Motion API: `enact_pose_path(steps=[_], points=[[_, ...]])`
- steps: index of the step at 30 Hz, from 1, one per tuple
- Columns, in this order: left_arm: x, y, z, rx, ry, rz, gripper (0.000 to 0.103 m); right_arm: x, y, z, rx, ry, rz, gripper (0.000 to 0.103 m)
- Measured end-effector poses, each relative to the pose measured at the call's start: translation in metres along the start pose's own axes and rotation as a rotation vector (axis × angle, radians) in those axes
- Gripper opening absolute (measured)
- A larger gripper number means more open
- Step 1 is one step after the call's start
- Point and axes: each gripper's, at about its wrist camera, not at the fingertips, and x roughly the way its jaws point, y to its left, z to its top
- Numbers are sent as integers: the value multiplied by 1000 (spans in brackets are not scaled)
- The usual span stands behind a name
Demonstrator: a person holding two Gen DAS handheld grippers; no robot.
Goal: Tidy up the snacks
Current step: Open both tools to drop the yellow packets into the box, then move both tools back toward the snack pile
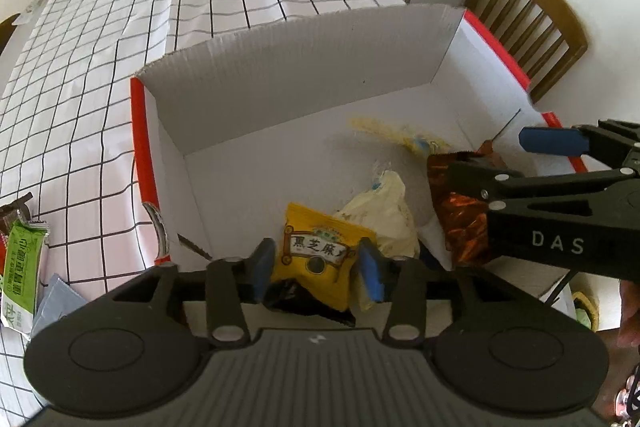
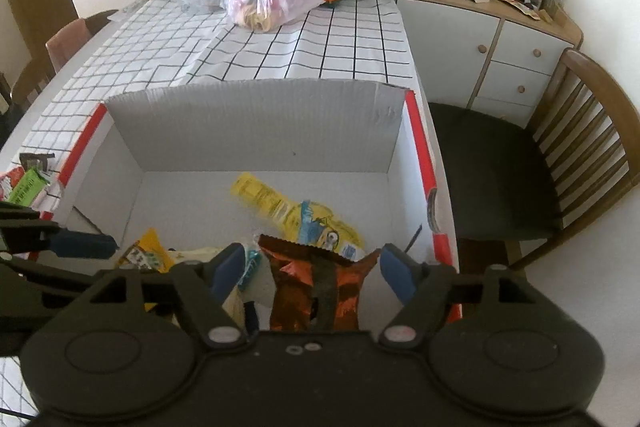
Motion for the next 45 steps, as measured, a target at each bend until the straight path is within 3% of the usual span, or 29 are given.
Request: enact_pose_path(steps=[13, 20, 24, 32, 38, 45], points=[[-48, 11, -13, -22, -117, -24, 58, -52, 2, -9, 13, -91, 76, 82], [-84, 20, -26, -35, -203, -41, 59, -82, 12, -11, 10, -184, 145, 90], [-105, 30, -37, -44, -256, -42, 67, -94, 22, -13, -4, -212, 172, 93], [-133, 60, -58, -73, -309, -45, 70, -115, 54, -20, -8, -262, 224, 103], [-152, 91, -75, -87, -357, -41, 80, -119, 85, -22, -2, -274, 258, 103], [-167, 139, -92, -95, -370, -55, 80, -116, 130, -24, 8, -261, 251, 103]])
